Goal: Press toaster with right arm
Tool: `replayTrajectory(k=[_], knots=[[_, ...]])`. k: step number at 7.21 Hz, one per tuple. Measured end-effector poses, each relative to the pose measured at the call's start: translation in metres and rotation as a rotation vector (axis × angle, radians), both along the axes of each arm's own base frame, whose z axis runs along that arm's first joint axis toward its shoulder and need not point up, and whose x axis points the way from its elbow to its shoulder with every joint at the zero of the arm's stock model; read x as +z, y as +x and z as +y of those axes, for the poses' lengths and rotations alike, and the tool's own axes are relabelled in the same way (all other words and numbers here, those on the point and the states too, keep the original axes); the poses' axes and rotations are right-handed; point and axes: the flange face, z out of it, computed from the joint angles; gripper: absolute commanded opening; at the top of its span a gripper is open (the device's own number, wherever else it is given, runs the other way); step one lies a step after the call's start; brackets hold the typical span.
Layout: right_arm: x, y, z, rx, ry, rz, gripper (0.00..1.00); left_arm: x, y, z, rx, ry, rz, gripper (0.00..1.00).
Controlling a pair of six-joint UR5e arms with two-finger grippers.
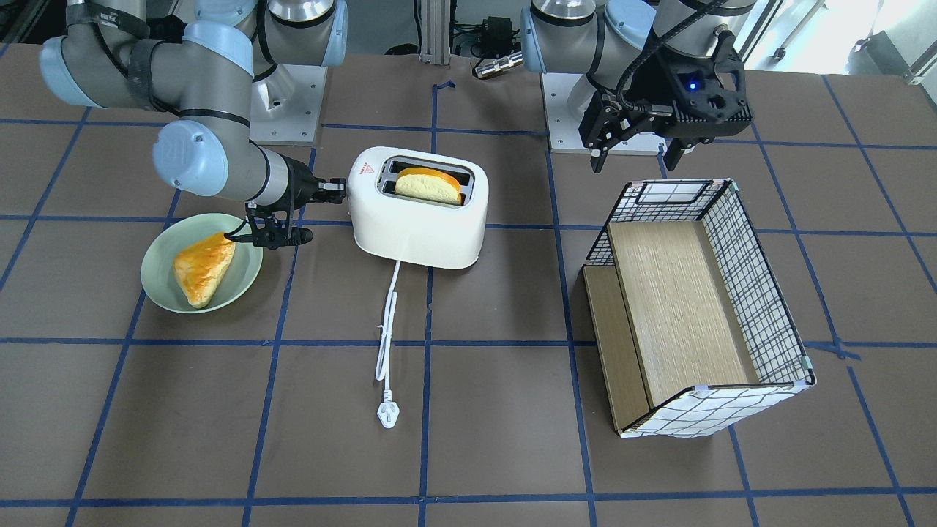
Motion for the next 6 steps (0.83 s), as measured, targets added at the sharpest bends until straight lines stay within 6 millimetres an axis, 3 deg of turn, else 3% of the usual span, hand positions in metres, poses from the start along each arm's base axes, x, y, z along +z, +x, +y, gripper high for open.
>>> replayTrajectory(k=[1,2,3,4,5,6], knots=[[0.02,-0.001,-0.007,-0.018,-0.028,0.023,0.0,0.0,0.0,0.0,0.0,0.0,0.0,1.0],[0.045,-0.003,-0.016,-0.021,-0.054,0.049,0.16,0.0,0.0,0.0,0.0,0.0,0.0,1.0],[0.07,-0.005,-0.025,-0.018,-0.076,0.074,0.37,0.0,0.0,0.0,0.0,0.001,0.0,1.0],[0.099,-0.008,-0.034,-0.013,-0.106,0.102,0.75,0.0,0.0,0.0,0.0,0.001,0.0,1.0],[0.131,-0.012,-0.046,-0.005,-0.152,0.139,1.0,0.0,0.0,0.0,0.0,0.001,0.0,1.0],[0.166,-0.017,-0.058,0.004,-0.218,0.181,1.0,0.0,0.0,0.0,0.0,0.001,0.0,1.0]])
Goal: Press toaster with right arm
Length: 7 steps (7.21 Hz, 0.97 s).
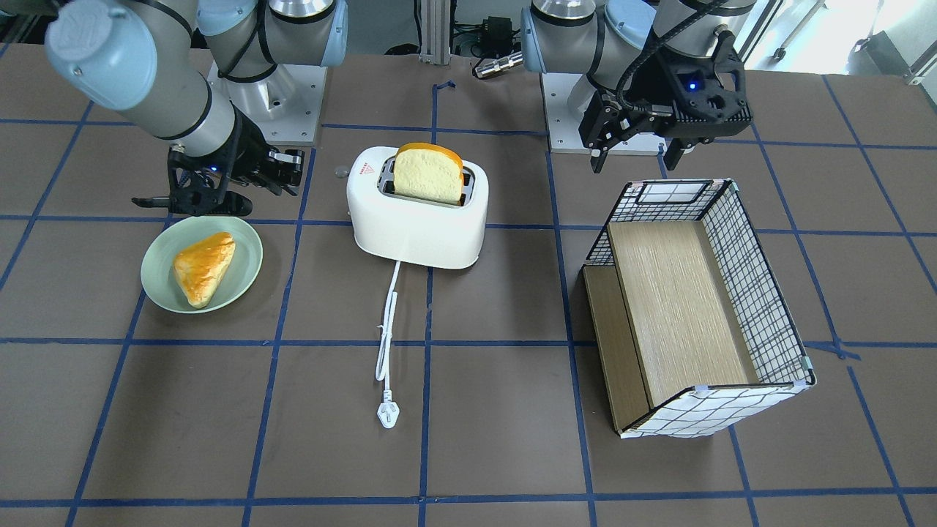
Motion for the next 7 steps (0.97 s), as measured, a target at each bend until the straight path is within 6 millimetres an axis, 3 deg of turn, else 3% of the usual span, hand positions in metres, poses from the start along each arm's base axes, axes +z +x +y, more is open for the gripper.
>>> replayTrajectory(k=[2,3,5,7], knots=[[0.061,-0.01,-0.021,0.032,-0.156,0.098,1.0,0.0,0.0,0.0,0.0,-0.001,0.0,1.0],[0.08,-0.014,-0.032,0.07,-0.255,0.14,1.0,0.0,0.0,0.0,0.0,0.0,0.0,1.0],[0.097,-0.02,-0.045,0.142,-0.375,0.198,1.0,0.0,0.0,0.0,0.0,0.0,0.0,1.0],[0.107,-0.018,-0.048,0.181,-0.39,0.211,1.0,0.0,0.0,0.0,0.0,0.0,0.0,1.0]])
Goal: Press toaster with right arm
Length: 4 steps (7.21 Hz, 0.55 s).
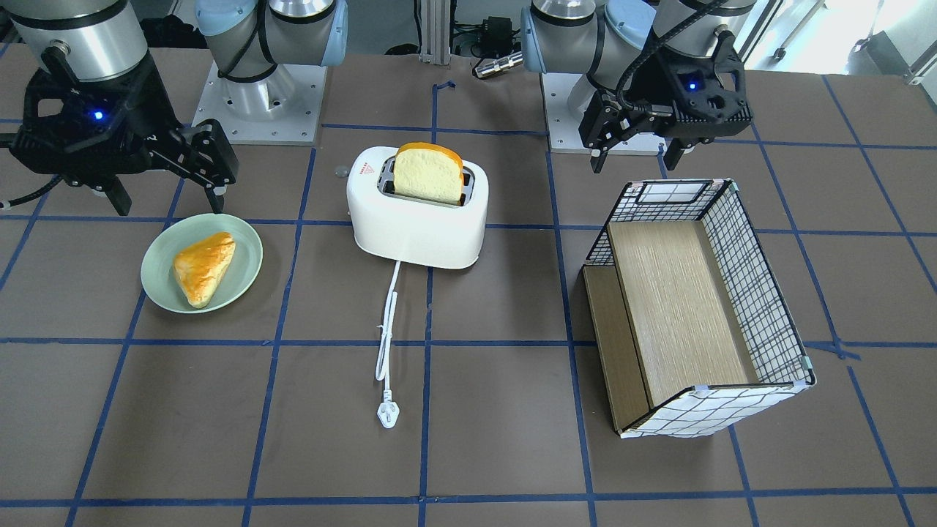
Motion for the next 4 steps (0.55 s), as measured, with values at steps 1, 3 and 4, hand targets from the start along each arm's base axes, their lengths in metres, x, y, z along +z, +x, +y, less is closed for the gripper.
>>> replayTrajectory(k=[1,3,4], knots=[[0.008,0.001,-0.004,0.038,0.022,0.016,1.0,0.0,0.0,0.0,0.0,0.0,0.0,1.0],[0.017,0.001,-0.014,0.068,0.052,0.024,1.0,0.0,0.0,0.0,0.0,-0.001,0.0,1.0],[0.017,0.003,-0.016,0.031,0.058,-0.015,0.96,0.0,0.0,0.0,0.0,-0.001,0.0,1.0]])
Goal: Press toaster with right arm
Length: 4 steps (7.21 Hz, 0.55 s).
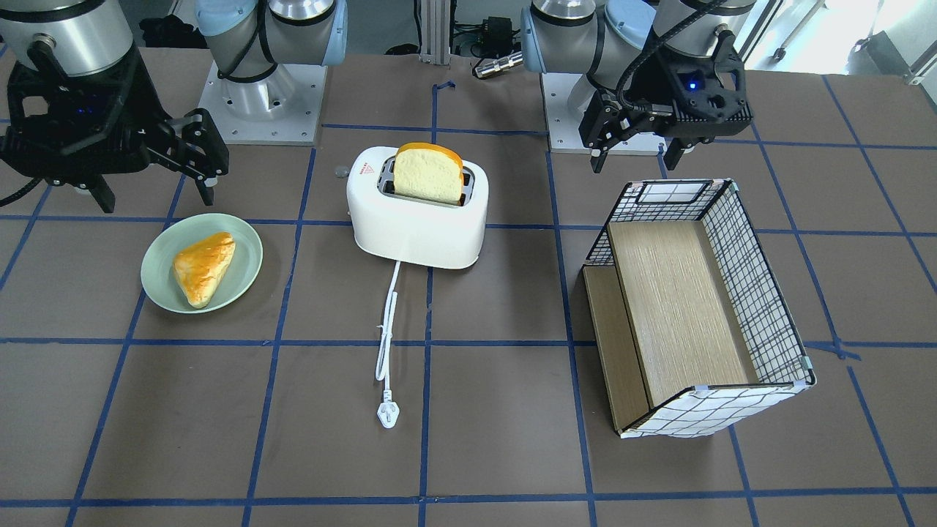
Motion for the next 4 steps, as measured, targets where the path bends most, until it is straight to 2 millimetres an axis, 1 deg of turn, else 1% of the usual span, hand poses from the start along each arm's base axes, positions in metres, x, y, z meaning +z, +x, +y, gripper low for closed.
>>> replayTrajectory(k=[2,4], knots=[[-0.009,0.003,0.007,-0.071,0.062,-0.046,0.95,0.0,0.0,0.0,0.0,0.001,0.0,1.0],[-0.015,0.005,0.012,-0.085,0.053,-0.063,1.0,0.0,0.0,0.0,0.0,0.001,0.0,1.0]])
